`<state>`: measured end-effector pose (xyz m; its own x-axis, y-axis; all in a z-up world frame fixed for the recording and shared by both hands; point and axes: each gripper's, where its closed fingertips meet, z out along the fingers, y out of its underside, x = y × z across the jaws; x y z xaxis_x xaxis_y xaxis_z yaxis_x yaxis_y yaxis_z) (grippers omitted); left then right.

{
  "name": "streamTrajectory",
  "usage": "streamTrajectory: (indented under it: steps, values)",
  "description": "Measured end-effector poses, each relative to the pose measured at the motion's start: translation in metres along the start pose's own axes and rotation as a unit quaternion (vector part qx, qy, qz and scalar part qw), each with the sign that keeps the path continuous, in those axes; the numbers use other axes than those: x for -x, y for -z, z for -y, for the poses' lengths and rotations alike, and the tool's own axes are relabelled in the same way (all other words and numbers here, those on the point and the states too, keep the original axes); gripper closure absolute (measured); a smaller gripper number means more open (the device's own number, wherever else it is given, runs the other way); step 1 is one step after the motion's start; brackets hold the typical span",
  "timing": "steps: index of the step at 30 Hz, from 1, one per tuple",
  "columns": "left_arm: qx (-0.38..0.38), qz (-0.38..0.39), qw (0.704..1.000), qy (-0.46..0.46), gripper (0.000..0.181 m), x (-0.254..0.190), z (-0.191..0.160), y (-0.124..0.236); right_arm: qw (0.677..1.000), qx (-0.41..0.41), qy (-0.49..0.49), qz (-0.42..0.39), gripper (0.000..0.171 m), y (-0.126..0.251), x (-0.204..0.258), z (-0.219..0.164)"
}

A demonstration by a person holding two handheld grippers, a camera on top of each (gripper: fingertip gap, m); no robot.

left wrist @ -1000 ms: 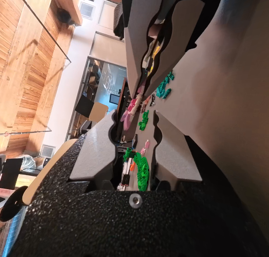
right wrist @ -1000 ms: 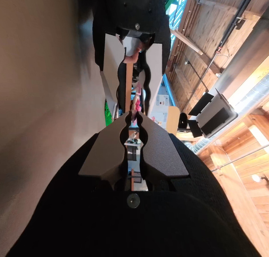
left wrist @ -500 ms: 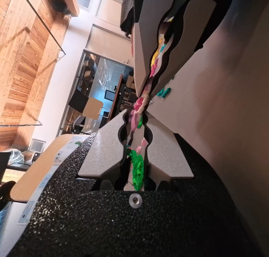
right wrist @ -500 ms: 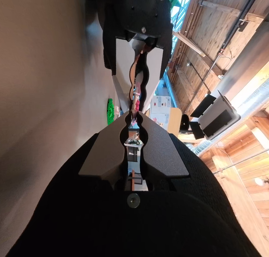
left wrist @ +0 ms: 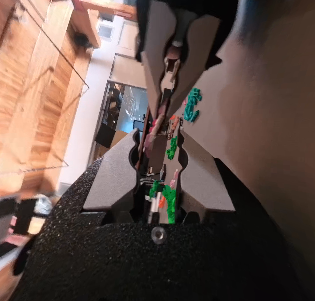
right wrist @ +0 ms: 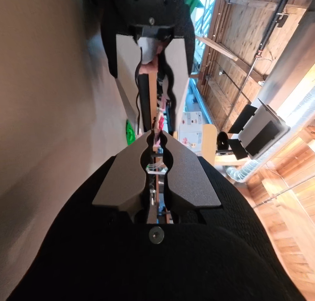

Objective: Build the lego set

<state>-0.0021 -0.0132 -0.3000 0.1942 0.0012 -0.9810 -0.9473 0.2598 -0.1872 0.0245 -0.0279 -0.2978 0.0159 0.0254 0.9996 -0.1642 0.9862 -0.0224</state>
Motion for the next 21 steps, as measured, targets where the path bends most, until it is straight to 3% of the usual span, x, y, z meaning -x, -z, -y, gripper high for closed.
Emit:
streamTrajectory:
  steps: [4, 17, 21]
  values:
    - [-0.002, -0.001, 0.999, -0.046, 0.159, -0.0048, 0.0041, 0.0014, 1.0, -0.015, -0.011, 0.012, 0.166, 0.0016, 0.0032, 0.0029]
    - [0.009, -0.016, 0.999, -0.034, 0.173, -0.0065, 0.0066, 0.0012, 0.999, -0.018, -0.027, 0.022, 0.166, 0.0013, 0.0062, 0.0038]
    - [0.026, -0.014, 0.999, -0.031, 0.173, -0.0036, 0.0047, -0.0026, 0.997, -0.009, -0.075, 0.005, 0.147, 0.0, -0.0024, -0.0031]
